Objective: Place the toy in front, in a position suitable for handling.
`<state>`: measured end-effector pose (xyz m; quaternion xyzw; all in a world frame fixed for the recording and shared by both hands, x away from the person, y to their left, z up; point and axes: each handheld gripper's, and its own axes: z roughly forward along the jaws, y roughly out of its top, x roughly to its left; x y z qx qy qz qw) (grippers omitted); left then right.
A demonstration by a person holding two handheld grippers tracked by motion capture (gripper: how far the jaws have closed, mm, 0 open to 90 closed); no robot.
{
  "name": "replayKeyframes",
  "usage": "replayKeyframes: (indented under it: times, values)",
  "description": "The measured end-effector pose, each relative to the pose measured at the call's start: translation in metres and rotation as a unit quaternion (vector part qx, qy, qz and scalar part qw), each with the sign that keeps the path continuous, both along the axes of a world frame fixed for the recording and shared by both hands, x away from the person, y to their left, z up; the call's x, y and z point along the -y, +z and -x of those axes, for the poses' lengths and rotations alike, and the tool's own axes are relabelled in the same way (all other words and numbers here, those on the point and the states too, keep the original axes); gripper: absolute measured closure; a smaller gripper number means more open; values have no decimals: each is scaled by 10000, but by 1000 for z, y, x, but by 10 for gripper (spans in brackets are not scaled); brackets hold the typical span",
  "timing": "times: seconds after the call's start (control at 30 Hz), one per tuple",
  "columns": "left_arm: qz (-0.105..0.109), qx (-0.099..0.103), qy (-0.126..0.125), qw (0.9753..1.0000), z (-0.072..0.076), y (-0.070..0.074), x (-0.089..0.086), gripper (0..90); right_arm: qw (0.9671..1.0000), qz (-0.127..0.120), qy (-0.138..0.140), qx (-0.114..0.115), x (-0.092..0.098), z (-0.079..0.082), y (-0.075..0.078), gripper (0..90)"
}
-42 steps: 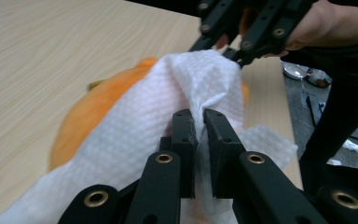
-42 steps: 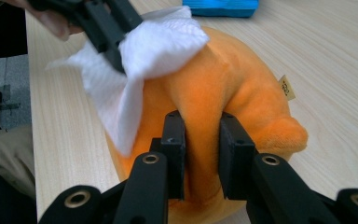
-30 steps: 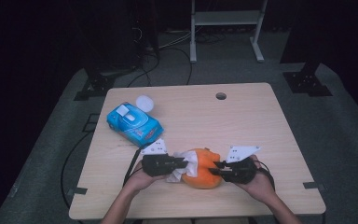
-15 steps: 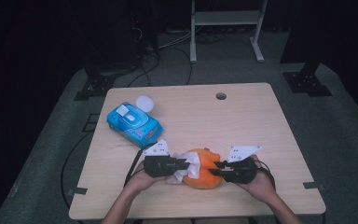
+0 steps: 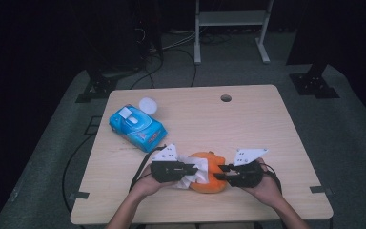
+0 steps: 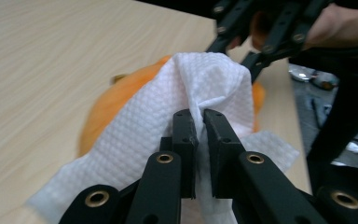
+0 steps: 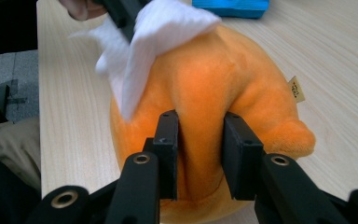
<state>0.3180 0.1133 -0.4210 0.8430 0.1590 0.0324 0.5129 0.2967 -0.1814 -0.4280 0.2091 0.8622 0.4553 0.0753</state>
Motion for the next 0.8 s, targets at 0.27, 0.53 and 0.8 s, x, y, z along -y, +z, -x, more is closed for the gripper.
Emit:
replayKeyframes:
  times: [0.27,0.53,0.8]
  values:
    - [375,-184,187,9990,-6,1,-13,831,9995,179,176,193,-3,5,1,690]
    - [7,-298,-54,9995,-3,-3,-3,833,9994,-238,129,-193,13,2,3,448]
    - [367,-321,-452,9978,2,5,5,833,9993,-201,-205,-228,1,-4,-4,385]
